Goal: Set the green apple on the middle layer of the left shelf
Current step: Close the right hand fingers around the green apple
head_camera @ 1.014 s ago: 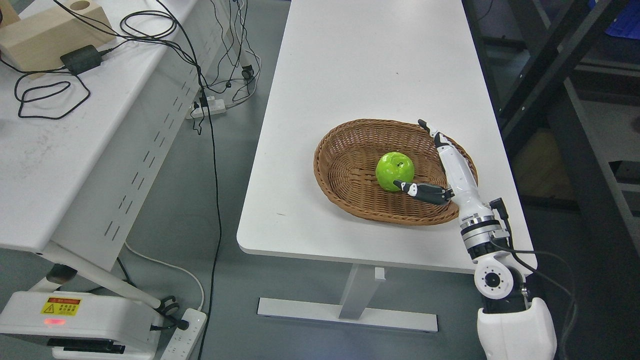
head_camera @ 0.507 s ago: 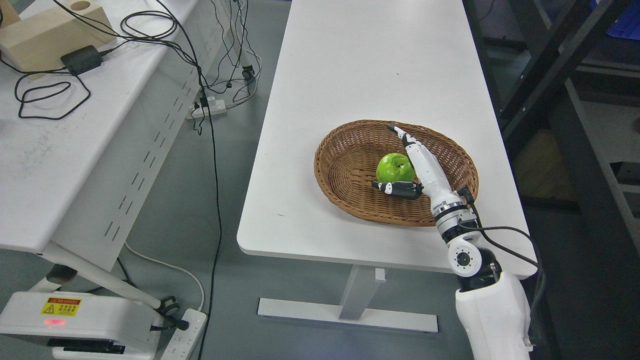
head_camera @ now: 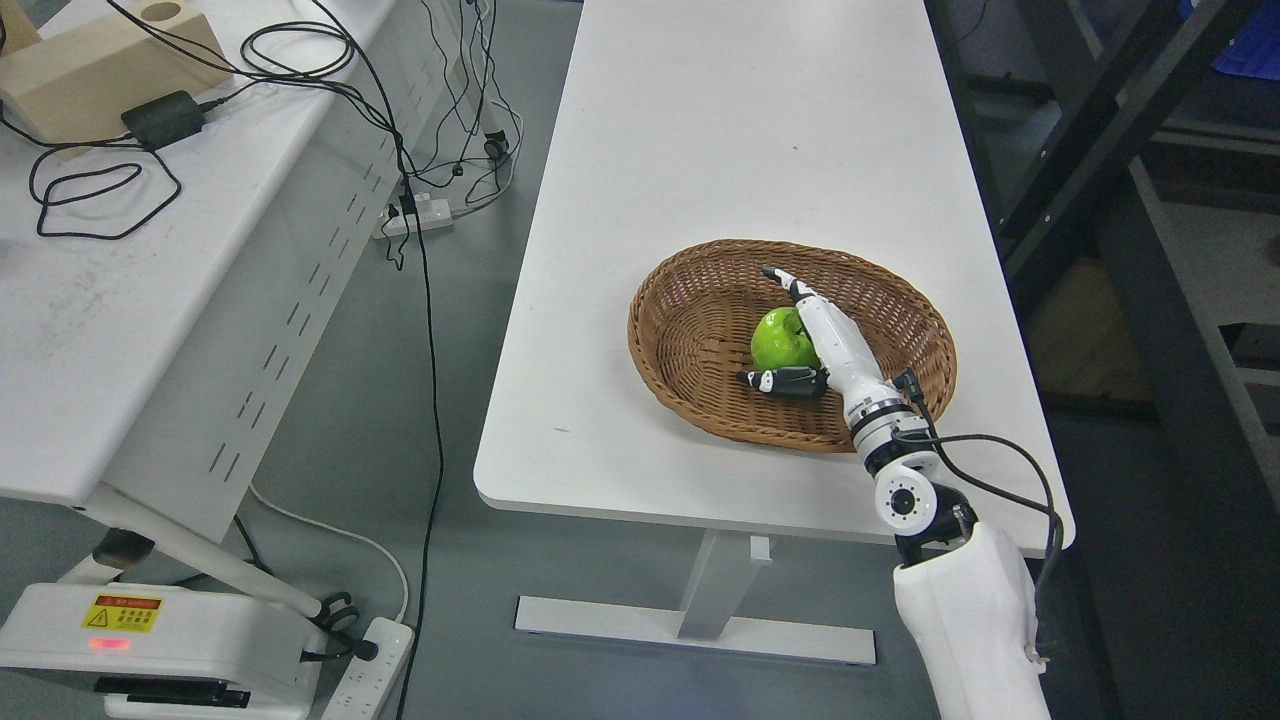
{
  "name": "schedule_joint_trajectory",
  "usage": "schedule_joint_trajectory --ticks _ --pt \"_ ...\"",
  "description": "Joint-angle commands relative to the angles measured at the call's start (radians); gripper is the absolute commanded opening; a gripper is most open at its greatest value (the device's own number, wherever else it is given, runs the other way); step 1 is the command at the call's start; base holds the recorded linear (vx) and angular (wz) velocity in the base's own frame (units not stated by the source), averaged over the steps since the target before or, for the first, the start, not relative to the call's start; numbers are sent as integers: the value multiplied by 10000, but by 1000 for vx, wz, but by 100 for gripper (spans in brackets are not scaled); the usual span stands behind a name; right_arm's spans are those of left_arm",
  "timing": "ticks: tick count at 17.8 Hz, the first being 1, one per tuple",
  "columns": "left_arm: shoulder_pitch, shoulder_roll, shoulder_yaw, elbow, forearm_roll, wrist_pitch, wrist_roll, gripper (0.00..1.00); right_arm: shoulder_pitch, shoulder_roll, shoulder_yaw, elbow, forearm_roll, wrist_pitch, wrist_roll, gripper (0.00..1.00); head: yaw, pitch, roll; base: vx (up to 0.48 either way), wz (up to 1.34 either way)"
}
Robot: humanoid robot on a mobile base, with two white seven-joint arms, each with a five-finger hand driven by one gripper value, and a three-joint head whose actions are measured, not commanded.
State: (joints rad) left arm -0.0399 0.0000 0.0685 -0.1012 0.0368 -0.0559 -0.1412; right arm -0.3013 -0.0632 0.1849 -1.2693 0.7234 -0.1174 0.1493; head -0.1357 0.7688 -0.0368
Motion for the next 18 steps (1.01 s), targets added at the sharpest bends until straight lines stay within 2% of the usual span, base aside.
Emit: schedule_joint_trajectory --ticks 1,3,5,8,12,18 --pt "0 175 5 0 0 -24 1 100 -9 64 -359 667 -146 -7 -66 46 0 0 0 0 0" --pt "0 175 6 0 0 -24 1 100 -9 64 -560 529 -147 -23 -66 26 0 0 0 0 0" --pt "0 175 6 0 0 -24 1 100 67 49 -942 239 -147 -221 56 2 0 0 0 0 0" --pt "0 175 6 0 -15 -24 1 100 297 64 -1464 -420 -238 -452 57 1 0 0 0 0 0" --pt "0 175 6 0 0 -8 1 100 757 64 -2231 -1861 -1111 -559 -66 1 0 0 0 0 0" --pt "0 175 6 0 0 -24 1 100 2060 279 -3489 -3964 -1694 -2062 -1139 1 0 0 0 0 0"
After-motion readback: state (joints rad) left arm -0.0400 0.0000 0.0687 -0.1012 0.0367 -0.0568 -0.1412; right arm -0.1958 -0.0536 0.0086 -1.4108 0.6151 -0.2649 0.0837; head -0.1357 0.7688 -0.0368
